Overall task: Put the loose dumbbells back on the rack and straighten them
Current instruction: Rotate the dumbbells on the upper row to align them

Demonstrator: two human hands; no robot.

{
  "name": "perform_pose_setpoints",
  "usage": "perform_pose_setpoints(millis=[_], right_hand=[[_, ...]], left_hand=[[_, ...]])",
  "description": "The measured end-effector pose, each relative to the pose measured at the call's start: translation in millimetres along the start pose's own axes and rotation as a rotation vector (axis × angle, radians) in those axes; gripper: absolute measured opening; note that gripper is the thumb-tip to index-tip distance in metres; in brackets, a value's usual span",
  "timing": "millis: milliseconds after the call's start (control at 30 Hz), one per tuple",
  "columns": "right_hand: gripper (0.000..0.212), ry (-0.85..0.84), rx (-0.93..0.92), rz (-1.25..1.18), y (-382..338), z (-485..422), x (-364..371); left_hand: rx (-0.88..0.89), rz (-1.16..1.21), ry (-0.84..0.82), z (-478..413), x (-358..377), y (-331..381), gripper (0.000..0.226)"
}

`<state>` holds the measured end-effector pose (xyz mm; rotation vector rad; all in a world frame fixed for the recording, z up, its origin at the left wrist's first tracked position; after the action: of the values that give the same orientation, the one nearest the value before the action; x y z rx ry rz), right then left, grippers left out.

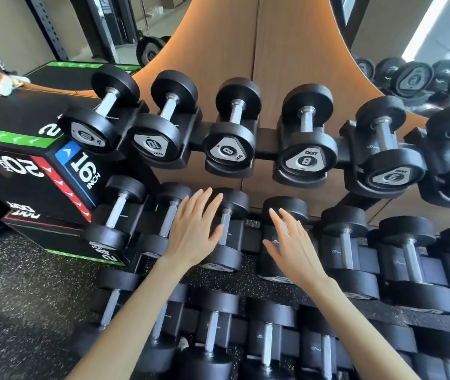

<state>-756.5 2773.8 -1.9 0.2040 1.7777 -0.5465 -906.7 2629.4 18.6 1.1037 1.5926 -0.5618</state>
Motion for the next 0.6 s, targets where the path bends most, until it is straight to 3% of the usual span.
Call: perform_pose_setpoints(millis=[400, 600], right_hand=[[0.067, 0.035, 0.115, 0.008, -55.8, -122.1, 11.1], [0.063, 0.105, 0.197, -0.046, -46.5, -166.5, -4.6]], left_hand=[[0.216, 0.064, -0.057, -99.1, 2.9, -107.0, 0.059], [0.319, 0.14, -0.028, -165.3, 2.9, -104.7, 0.063]])
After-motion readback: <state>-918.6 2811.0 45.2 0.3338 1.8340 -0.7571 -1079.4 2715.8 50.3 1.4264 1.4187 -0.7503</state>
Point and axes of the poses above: each hand's wrist, its own z-axis away from the middle knuckle, its own x-axis out of the palm, y = z × x, the point moved 5 cm from there along -z, towards the middle knuckle, and after that the axes turned 5 degrees about z, right-handed, at the moved point
